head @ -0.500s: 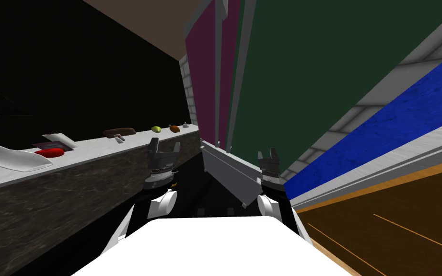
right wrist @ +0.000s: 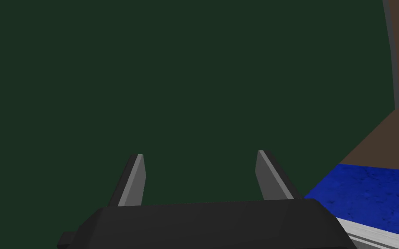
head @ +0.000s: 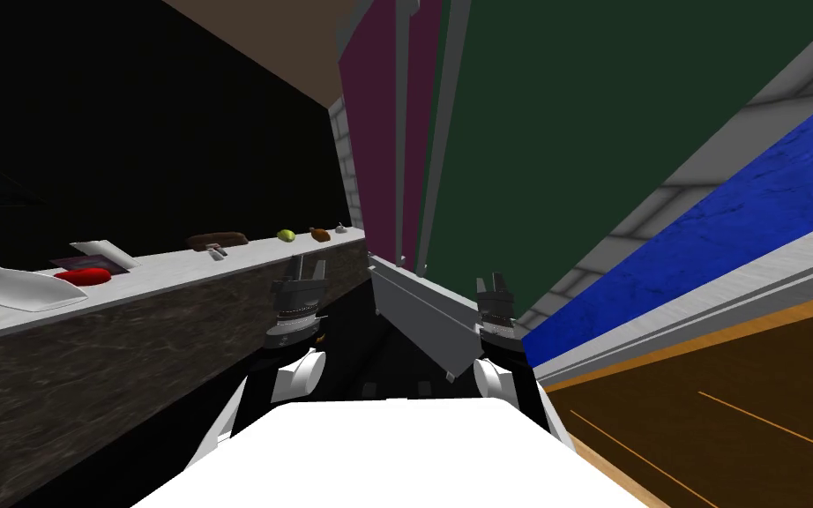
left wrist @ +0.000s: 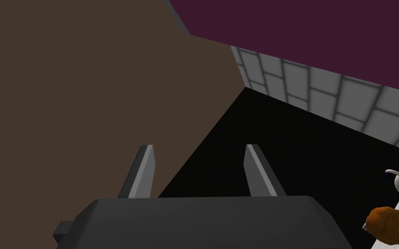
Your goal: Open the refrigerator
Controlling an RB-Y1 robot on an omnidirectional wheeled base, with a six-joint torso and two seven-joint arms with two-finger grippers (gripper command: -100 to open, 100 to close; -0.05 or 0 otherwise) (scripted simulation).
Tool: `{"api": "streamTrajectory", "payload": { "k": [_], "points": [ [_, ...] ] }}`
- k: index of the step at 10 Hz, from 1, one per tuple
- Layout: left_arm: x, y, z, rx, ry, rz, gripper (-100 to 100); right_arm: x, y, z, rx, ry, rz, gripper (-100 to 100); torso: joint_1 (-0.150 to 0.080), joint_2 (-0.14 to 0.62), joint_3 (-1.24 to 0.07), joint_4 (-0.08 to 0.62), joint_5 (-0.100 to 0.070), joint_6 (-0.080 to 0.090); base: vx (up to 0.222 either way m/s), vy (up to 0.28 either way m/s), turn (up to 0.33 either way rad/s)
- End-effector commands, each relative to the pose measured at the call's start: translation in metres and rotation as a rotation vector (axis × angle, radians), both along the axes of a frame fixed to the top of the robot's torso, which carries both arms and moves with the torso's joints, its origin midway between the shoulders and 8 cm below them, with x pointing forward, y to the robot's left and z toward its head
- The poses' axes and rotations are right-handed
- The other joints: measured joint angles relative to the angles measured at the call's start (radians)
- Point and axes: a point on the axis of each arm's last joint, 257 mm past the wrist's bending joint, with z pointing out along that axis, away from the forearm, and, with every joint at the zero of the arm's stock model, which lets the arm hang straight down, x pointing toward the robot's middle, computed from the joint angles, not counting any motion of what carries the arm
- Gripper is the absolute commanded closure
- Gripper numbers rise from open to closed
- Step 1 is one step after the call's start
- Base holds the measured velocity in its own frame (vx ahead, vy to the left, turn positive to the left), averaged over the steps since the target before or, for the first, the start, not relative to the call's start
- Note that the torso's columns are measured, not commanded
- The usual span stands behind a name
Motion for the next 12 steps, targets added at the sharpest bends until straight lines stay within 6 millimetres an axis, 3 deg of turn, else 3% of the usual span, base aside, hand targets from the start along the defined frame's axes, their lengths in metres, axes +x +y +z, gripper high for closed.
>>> {"api": "streamTrajectory", "payload": {
  "k": [1, 4, 5, 7, 12],
  "points": [
    [0.000, 0.000, 0.000, 0.000, 0.000, 0.000, 0, 0.000, 0.000, 0.000, 0.000, 0.000, 0.000, 0, 0.000, 0.074, -0.147, 0.074, 0.000, 0.000, 0.000, 0.000, 0.000],
    [0.000, 0.000, 0.000, 0.000, 0.000, 0.000, 0, 0.000, 0.000, 0.000, 0.000, 0.000, 0.000, 0, 0.000, 0.296, -0.590, 0.295, 0.000, 0.000, 0.000, 0.000, 0.000],
    [0.000, 0.000, 0.000, 0.000, 0.000, 0.000, 0, 0.001, 0.002, 0.001, -0.043, 0.003, 0.000, -100, 0.000, 0.369, -0.738, 0.369, 0.000, 0.000, 0.011, 0.011, -0.041],
    [0.000, 0.000, 0.000, 0.000, 0.001, 0.000, 0, 0.004, 0.006, 0.003, -0.126, 0.005, -0.010, -100, 0.001, 0.412, -0.826, 0.412, 0.000, 0.000, 0.012, 0.037, -0.057],
    [0.000, 0.000, 0.000, 0.000, 0.001, 0.000, 0, 0.009, 0.010, 0.007, -0.290, -0.005, -0.063, -100, -0.001, 0.416, -0.831, 0.416, 0.000, 0.000, 0.023, 0.051, -0.068]
  ]
}}
